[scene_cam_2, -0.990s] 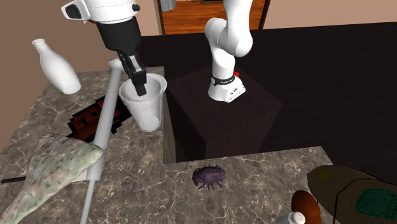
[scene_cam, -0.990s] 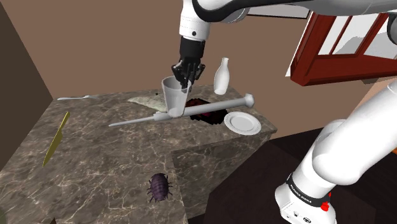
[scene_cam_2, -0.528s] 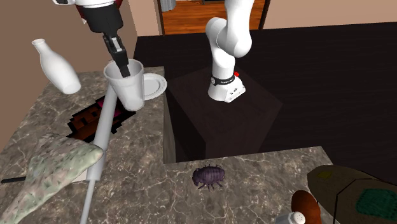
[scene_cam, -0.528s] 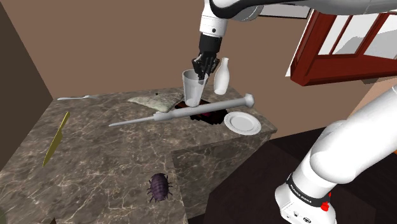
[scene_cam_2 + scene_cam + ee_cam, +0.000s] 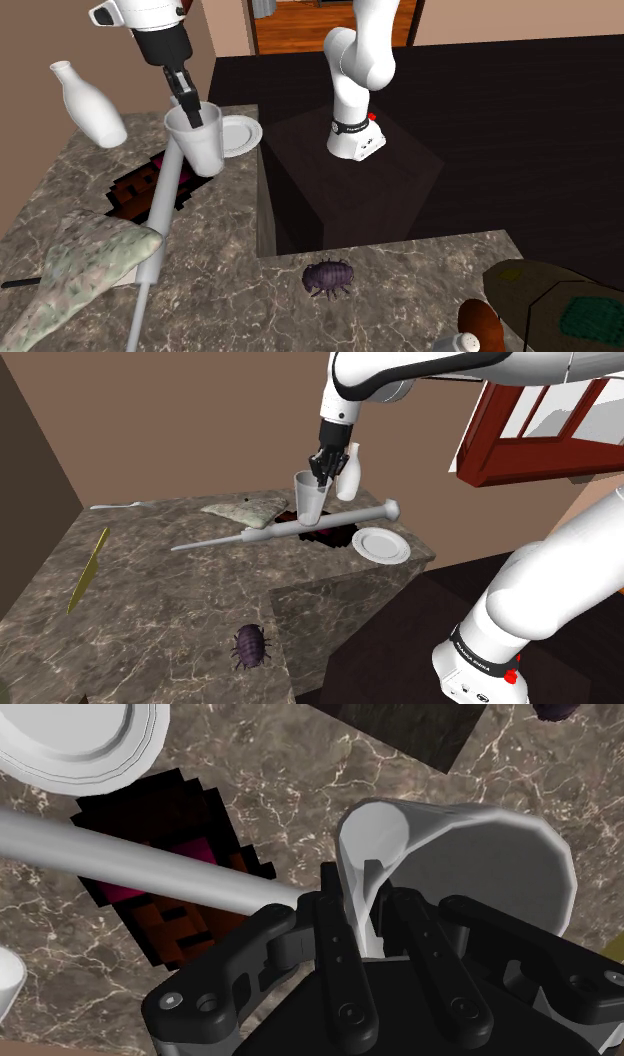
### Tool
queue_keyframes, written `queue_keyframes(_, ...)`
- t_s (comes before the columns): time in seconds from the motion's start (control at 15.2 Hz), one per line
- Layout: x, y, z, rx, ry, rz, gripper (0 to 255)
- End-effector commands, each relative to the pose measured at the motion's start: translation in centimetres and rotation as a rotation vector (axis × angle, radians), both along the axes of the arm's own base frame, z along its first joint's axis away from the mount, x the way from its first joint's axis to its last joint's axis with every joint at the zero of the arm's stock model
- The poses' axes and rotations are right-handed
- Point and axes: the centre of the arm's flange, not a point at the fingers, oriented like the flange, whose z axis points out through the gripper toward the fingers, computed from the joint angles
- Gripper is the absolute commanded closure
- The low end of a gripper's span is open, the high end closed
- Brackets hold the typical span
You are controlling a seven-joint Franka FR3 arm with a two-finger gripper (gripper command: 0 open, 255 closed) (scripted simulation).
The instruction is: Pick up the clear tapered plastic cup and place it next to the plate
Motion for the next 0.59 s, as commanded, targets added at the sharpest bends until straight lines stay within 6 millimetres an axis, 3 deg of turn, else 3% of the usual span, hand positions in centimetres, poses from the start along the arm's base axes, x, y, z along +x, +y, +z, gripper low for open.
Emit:
queue_keyframes(0.0, 0.1, 0.0, -1.0, 0.000, -0.001, 0.000, 255)
queue_keyframes(0.53, 0.1, 0.0, -5.3, 0.000, -0.001, 0.000, 255)
